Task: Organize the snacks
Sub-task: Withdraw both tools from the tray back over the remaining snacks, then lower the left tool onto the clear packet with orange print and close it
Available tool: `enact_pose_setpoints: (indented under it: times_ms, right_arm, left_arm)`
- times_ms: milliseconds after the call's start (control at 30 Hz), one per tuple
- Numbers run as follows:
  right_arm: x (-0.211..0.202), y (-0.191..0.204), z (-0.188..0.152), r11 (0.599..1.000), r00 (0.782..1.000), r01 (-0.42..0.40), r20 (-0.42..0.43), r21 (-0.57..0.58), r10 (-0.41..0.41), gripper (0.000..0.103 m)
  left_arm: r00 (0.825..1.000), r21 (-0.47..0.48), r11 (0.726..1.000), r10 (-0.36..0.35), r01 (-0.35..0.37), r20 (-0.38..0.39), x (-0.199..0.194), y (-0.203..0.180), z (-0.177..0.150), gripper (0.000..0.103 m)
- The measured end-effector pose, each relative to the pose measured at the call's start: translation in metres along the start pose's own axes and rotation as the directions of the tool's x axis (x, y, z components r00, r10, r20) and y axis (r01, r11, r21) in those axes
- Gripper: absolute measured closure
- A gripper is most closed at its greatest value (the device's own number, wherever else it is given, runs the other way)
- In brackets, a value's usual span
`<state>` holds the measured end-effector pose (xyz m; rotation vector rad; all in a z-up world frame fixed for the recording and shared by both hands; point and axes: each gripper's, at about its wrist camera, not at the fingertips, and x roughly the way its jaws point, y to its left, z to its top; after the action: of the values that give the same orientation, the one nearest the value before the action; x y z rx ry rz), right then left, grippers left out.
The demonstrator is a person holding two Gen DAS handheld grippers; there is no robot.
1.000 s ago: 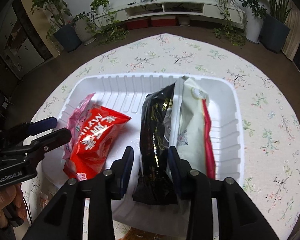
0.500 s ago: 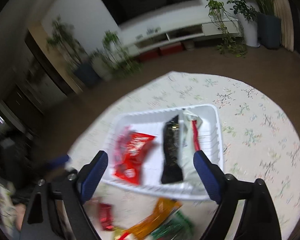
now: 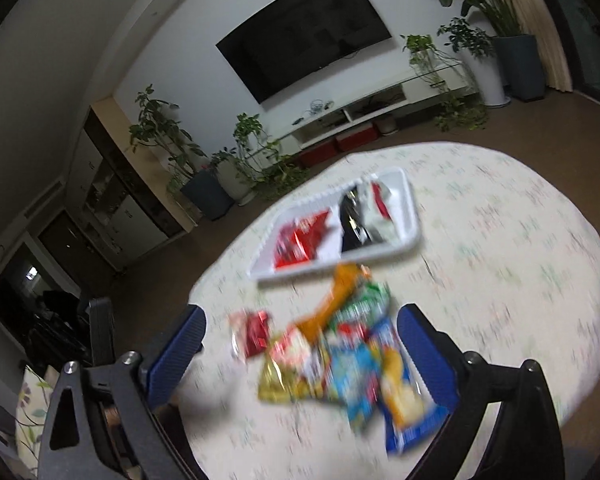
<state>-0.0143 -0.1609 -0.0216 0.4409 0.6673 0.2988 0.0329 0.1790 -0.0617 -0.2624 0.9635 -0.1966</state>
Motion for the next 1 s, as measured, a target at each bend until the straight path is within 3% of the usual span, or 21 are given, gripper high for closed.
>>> enact_pose_setpoints:
  times_ms: [167,333,600,833,967,1000]
  right_arm:
    - [-0.008,0.004,-0.035,0.997,0.999,0.037,-0.026,-0.061,-0.038,0.004]
    - [-0.004,0.002,-0.050,0.998,0.998,0.037,-0.054,-0.048,-0.040,0.004]
    - [0.002,0.019,-0.067,0.991,0.996,0.054,-0.063,-0.124,-0.062,0.005]
    - [0.006,0.028,-0.072,0.983,0.995,0.061,-0.064,-0.171,-0.073,0.006]
    - [0.005,0.030,-0.072,0.981,0.995,0.069,-0.060,-0.184,-0.081,0.007]
    - [0.005,0.030,-0.072,0.980,0.995,0.071,-0.059,-0.188,-0.083,0.008]
  left_arm:
    - [1.000,0.015,1.000,0.009,-0.009,-0.009,-0.005,-0.003,-0.022,0.000]
    - [1.000,0.035,0.999,0.008,-0.007,-0.025,-0.001,-0.011,-0.028,0.000]
    - [0.999,0.043,0.999,0.016,-0.015,-0.031,0.003,-0.013,-0.023,0.000]
    - [0.998,0.076,0.996,0.058,-0.056,-0.026,0.017,-0.020,0.006,0.004]
    - [0.995,0.090,0.993,0.085,-0.080,-0.048,0.036,-0.022,0.022,0.031]
    - [0.994,0.091,0.992,0.090,-0.085,-0.057,0.041,-0.022,0.025,0.034]
